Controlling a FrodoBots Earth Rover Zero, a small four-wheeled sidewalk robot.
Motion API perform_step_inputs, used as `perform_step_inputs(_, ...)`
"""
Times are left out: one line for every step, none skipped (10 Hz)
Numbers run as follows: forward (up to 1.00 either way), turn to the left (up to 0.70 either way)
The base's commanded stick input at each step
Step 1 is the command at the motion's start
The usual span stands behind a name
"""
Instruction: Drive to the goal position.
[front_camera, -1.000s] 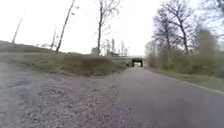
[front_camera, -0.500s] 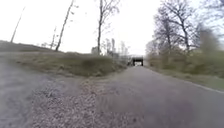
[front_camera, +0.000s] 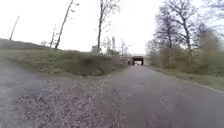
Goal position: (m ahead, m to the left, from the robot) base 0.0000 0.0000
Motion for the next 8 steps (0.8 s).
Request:
perform_step_inputs(0.7,-0.27)
perform_step_inputs(0.7,-0.27)
perform_step_inputs(0.7,-0.27)
perform_step_inputs(0.7,-0.27)
perform_step_inputs(0.7,-0.27)
perform_step_inputs(0.7,-0.27)
perform_step_inputs(0.7,-0.24)
perform_step_inputs(0.7,-0.17)
